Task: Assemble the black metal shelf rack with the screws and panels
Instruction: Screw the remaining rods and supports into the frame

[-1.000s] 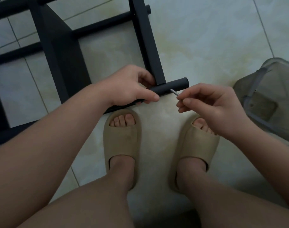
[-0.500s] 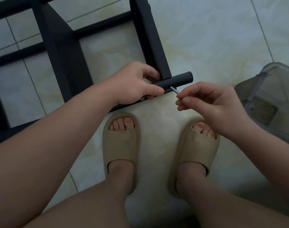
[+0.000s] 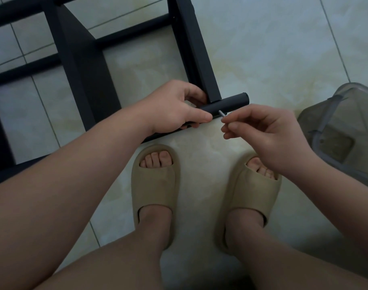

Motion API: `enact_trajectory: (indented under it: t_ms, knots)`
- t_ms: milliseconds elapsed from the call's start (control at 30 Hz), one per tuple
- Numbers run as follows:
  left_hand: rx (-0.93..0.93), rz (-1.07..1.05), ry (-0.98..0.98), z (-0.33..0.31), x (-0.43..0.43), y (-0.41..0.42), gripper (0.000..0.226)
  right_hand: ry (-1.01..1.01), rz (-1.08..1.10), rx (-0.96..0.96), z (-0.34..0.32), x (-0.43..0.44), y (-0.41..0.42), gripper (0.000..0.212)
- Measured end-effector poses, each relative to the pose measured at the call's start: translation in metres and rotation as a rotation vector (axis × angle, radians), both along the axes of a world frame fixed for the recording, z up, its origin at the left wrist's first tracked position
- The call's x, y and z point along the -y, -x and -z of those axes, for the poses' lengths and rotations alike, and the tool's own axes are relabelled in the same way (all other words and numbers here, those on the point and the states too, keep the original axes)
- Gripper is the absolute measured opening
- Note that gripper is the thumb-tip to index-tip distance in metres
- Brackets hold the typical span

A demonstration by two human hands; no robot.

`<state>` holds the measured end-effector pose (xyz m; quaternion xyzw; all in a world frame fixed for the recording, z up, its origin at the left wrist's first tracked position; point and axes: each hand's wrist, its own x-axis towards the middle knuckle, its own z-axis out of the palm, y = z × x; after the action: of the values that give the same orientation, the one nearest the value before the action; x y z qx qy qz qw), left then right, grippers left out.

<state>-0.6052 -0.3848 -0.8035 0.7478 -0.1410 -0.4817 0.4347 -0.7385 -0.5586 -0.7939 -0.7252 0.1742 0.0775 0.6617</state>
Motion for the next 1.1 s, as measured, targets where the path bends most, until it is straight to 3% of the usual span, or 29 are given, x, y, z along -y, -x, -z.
enact_trajectory:
  t_ms: [333,933,1100]
  knots:
    - [-0.037,-0.017,0.01,0.001,0.0,-0.001,0.02,0.037,0.051,-0.047,0.005,-0.01,-0.011,0.031]
    - [-0.135,0.018,0.028,0.003,-0.006,-0.006,0.026,-0.184,0.326,-0.149,0.003,-0.026,-0.007,0.021]
    - [-0.14,0.02,0.029,0.004,-0.006,-0.007,0.024,0.039,0.217,-0.087,0.005,-0.026,-0.007,0.025]
